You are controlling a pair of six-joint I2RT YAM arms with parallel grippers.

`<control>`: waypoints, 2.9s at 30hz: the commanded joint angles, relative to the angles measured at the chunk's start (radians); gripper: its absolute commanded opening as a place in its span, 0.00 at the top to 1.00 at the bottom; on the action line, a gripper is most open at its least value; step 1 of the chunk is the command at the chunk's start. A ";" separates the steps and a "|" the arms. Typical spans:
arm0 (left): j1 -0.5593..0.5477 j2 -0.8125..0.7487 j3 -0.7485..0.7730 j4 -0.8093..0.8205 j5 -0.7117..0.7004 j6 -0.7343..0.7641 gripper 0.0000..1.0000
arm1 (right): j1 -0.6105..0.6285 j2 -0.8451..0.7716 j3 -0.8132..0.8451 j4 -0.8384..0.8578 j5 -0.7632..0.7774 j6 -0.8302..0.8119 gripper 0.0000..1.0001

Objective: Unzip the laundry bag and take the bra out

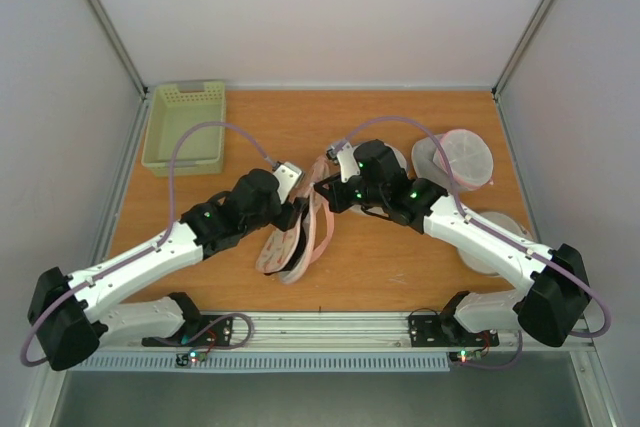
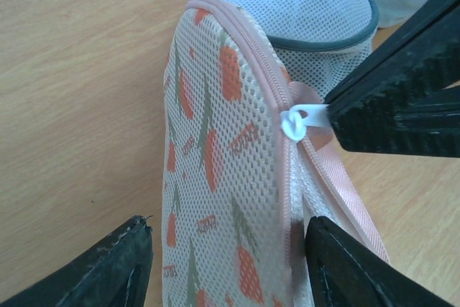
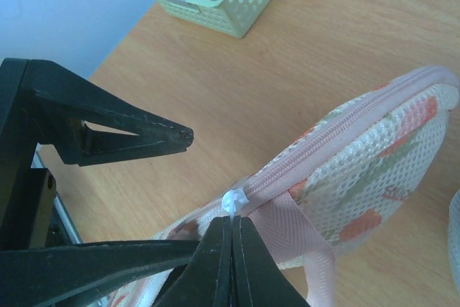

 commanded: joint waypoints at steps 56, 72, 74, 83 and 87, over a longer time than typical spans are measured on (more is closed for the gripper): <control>0.077 -0.031 -0.036 0.024 0.102 0.308 0.14 | -0.105 -0.008 0.022 -0.075 -0.094 -0.100 0.99; 0.068 0.063 0.077 0.079 0.290 0.383 0.38 | -0.060 0.009 0.085 -0.091 -0.077 -0.073 0.99; 0.063 0.049 0.068 0.103 0.341 0.381 0.69 | -0.061 0.011 0.093 -0.102 -0.072 -0.102 0.99; 0.056 -0.102 -0.016 0.138 0.475 0.489 0.99 | -0.179 0.059 0.134 -0.192 -0.077 -0.236 0.99; 0.057 -0.144 -0.029 0.103 0.552 0.552 0.99 | -0.230 0.086 0.156 -0.196 -0.109 -0.293 0.99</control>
